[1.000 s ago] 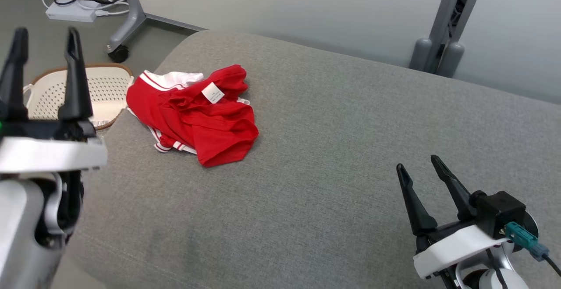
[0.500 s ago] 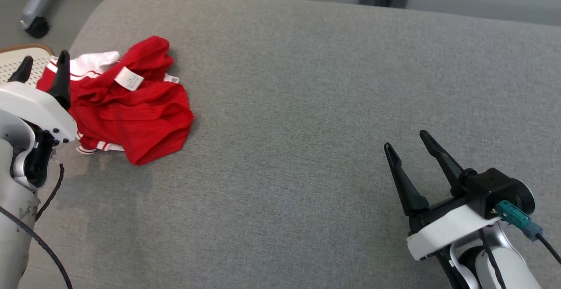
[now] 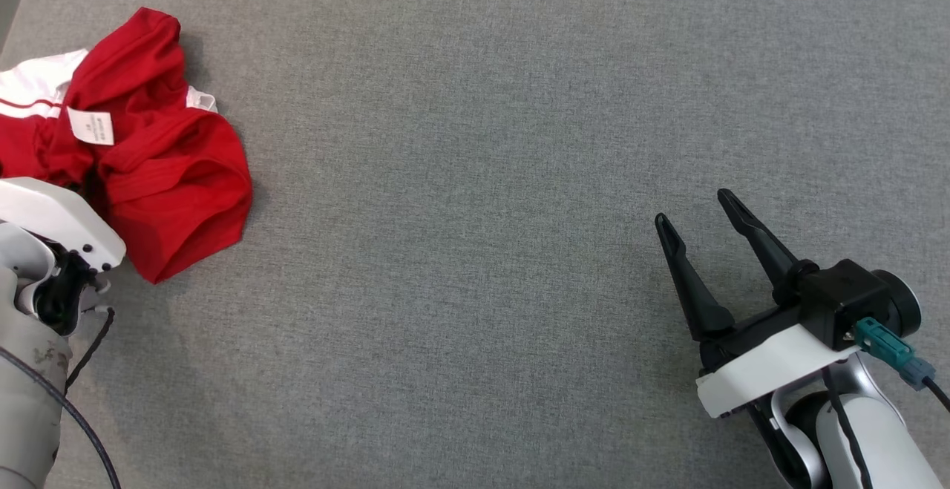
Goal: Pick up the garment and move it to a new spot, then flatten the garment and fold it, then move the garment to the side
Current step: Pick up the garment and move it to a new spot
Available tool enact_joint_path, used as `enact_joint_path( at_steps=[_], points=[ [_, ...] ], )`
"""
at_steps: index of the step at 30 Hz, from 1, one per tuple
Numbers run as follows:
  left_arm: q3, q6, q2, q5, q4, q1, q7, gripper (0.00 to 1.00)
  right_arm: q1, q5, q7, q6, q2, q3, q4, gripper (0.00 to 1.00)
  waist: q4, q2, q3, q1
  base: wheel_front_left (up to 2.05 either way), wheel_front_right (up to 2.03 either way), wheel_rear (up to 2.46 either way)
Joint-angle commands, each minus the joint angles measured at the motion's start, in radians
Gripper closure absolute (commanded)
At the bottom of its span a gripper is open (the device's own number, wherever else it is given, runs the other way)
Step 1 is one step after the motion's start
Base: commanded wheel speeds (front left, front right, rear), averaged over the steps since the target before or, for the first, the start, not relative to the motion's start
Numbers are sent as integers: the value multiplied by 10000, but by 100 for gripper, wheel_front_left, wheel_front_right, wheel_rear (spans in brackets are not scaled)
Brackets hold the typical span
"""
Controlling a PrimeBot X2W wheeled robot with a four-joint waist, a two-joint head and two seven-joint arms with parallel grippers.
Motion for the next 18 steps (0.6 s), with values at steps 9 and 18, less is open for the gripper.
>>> enact_joint_path(
  at_steps=[9,18],
  points=[
    [105,-205,474,283,-150,-700,-2745,100,50,22,-312,-3,83,-219,196,0,114,0,-706,0,0,0,0],
    [899,1154,979,1127,-3323,544,-3457,100,664,136,-738,-3,429,-524,471,0,-3,0,-2264,0,0,0,0]
  ],
)
